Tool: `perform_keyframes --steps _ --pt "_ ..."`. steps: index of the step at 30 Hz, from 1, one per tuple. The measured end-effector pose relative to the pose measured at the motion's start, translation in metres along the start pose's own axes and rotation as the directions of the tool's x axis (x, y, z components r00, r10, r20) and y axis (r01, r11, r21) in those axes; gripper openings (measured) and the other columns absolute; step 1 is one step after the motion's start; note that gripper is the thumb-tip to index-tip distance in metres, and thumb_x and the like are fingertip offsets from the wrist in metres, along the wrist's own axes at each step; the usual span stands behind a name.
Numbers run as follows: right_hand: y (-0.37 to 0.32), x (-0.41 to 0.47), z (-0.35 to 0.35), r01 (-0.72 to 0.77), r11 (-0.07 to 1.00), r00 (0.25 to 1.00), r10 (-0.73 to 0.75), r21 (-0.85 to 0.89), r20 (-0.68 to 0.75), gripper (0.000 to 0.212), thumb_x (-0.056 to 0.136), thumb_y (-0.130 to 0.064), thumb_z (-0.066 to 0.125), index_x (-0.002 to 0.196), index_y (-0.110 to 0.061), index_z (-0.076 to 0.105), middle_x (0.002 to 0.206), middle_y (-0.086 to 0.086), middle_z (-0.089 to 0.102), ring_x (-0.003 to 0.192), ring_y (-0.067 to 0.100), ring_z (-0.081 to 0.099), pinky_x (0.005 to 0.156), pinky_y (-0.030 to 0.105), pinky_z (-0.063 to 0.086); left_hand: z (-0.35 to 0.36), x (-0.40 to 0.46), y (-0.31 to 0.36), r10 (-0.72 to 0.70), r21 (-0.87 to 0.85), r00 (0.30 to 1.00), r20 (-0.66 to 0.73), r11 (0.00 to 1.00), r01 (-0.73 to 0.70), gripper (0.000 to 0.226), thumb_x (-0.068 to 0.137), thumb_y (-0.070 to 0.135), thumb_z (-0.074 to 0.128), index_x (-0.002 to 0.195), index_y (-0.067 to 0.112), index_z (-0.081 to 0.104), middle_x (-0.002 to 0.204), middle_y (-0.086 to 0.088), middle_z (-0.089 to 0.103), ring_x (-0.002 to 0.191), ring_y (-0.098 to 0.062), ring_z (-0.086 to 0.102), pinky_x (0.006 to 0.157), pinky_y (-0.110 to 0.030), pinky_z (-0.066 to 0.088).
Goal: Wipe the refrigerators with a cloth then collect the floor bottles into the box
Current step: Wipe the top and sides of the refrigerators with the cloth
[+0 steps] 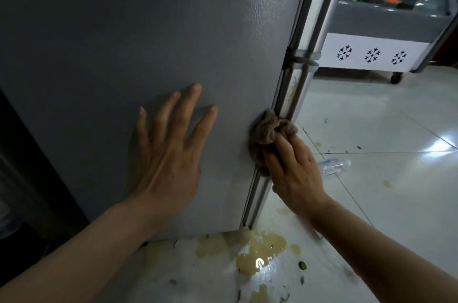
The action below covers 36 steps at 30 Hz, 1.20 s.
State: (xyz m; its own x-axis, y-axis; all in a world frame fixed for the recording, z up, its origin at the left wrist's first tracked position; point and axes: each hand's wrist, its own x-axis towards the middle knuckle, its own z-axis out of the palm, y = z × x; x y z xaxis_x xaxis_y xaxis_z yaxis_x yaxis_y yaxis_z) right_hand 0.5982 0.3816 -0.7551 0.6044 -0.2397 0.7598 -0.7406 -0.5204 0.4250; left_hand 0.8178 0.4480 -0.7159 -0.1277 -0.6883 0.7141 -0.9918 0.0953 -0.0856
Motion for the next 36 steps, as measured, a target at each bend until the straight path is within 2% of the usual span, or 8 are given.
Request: perform_keyframes --steps 4,11,14,18,22,27,31,36 --pt "0.008 0.020 -0.016 -0.025 0.991 0.999 0.019 0.135 0.050 0.041 0.074 -0.016 0.071 0.111 -0.005 0.055 0.116 0.015 0.049 0.094 0.028 0.042 0.073 0.038 0.048 0.006 -0.011 -0.003 0.020 -0.002 1.000 0.004 1.000 -0.020 0.094 0.057 0.004 0.071 0.142 0.020 0.034 0.155 -0.010 0.014 0.139 -0.033 0.015 0.108 -0.057 0.002" --pt "0.019 0.079 -0.012 -0.261 0.965 0.916 0.251 0.010 -0.313 0.017 0.089 -0.024 0.063 0.102 -0.017 0.055 0.116 0.004 0.049 0.099 0.029 0.043 0.079 0.038 0.031 0.011 -0.033 -0.028 -0.016 0.060 1.000 0.006 0.998 0.016 0.089 0.061 0.003 0.069 0.141 0.020 0.035 0.155 -0.010 0.015 0.137 -0.034 0.018 0.108 -0.061 0.005" --pt "-0.009 0.025 0.007 -0.002 0.999 1.000 0.003 0.034 -0.020 0.044 0.073 -0.030 0.073 0.106 -0.016 0.047 0.104 0.015 0.062 0.091 0.033 0.050 0.076 0.040 0.038 0.013 -0.036 -0.034 0.018 0.084 1.000 0.018 0.996 -0.020 0.087 0.063 0.004 0.067 0.142 0.020 0.034 0.155 -0.010 0.016 0.137 -0.034 0.020 0.108 -0.061 0.007" --pt "-0.021 -0.022 0.015 0.230 0.971 0.899 -0.188 -0.061 0.395 0.091 0.037 -0.037 0.084 0.116 -0.021 0.042 0.106 0.007 0.060 0.093 0.026 0.040 0.079 0.037 0.034 0.011 -0.043 -0.042 0.040 0.103 0.998 0.044 0.994 -0.045 0.086 0.064 0.005 0.070 0.141 0.021 0.036 0.155 -0.010 0.017 0.137 -0.033 0.021 0.106 -0.063 0.011" --pt "-0.006 0.023 0.003 0.070 0.997 0.996 -0.068 -0.036 0.056 0.075 0.055 -0.035 0.077 0.122 -0.022 0.046 0.122 0.006 0.041 0.105 0.030 0.039 0.083 0.037 0.029 0.003 -0.055 -0.057 -0.040 0.133 0.999 0.034 0.990 0.035 0.087 0.062 0.006 0.070 0.141 0.020 0.037 0.154 -0.013 0.018 0.135 -0.037 0.023 0.103 -0.066 0.016" --pt "-0.022 0.089 0.017 -0.171 0.983 0.926 0.185 0.071 -0.330 0.055 0.086 -0.035 0.065 0.130 -0.015 0.041 0.135 0.010 0.033 0.123 0.036 0.033 0.105 0.052 0.033 -0.006 -0.059 -0.077 -0.144 0.101 0.989 0.029 0.985 0.141 0.086 0.065 0.008 0.064 0.144 0.020 0.031 0.155 -0.011 0.014 0.136 -0.035 0.020 0.101 -0.068 0.018" --pt "-0.059 0.039 0.041 0.232 0.973 0.971 -0.233 -0.023 -0.054 0.066 0.081 -0.023 0.066 0.139 -0.016 0.035 0.146 0.005 0.032 0.134 0.034 0.029 0.116 0.049 0.016 -0.010 -0.062 -0.084 -0.113 0.078 0.991 0.074 0.991 0.108 0.084 0.069 0.009 0.065 0.145 0.019 0.031 0.156 -0.008 0.016 0.139 -0.032 0.019 0.100 -0.066 0.024" --pt "-0.069 0.028 0.034 0.601 0.797 0.788 -0.577 -0.063 0.216 0.062 0.087 -0.009 0.038 0.145 -0.019 0.018 0.151 -0.001 0.021 0.142 0.022 0.011 0.118 0.039 -0.005 -0.017 -0.080 -0.099 -0.169 0.081 0.971 0.168 0.984 0.158 0.094 0.062 0.005 0.076 0.145 0.019 0.032 0.157 -0.007 0.015 0.139 -0.032 0.018 0.102 -0.064 0.023"
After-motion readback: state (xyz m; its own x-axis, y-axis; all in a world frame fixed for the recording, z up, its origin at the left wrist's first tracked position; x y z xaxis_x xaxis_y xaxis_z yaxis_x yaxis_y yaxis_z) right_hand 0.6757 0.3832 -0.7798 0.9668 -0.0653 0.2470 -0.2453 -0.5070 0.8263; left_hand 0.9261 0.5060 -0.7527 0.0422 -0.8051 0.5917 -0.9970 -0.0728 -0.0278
